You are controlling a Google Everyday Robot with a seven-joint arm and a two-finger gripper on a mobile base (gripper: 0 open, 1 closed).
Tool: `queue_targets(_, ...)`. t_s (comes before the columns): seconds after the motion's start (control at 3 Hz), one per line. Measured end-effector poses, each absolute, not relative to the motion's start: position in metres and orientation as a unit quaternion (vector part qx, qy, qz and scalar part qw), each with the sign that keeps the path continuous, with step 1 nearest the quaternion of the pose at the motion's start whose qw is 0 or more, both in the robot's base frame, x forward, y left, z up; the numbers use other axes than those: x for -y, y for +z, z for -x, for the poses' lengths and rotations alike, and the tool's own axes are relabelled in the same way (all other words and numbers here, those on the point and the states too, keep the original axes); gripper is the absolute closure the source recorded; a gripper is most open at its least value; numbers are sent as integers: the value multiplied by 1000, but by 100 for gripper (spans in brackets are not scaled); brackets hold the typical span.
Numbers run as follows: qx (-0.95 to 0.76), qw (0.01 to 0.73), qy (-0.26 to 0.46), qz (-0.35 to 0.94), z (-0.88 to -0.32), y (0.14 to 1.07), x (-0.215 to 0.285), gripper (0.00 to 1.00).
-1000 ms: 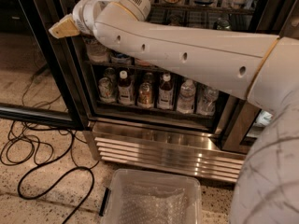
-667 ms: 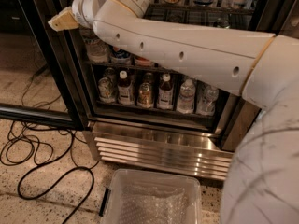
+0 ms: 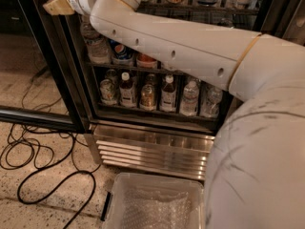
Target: Pick coke can from top shelf of fridge
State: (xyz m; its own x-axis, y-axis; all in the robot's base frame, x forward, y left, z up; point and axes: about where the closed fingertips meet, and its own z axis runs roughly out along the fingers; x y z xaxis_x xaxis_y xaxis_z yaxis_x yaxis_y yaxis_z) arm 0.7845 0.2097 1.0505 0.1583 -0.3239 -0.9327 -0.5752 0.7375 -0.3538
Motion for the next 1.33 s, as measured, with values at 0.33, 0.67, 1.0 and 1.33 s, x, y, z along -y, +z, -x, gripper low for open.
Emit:
queue_targets(0.33, -627, 703, 117, 313, -808, 1076, -228, 0)
queue_targets(0.67, -618, 717, 122, 298, -817, 1086, -233, 0)
queue_targets(1.0, -618, 717, 122, 298, -818, 1086, -229, 1)
queue_targets(1.33, -627, 717, 128, 276, -828, 1082, -225, 9)
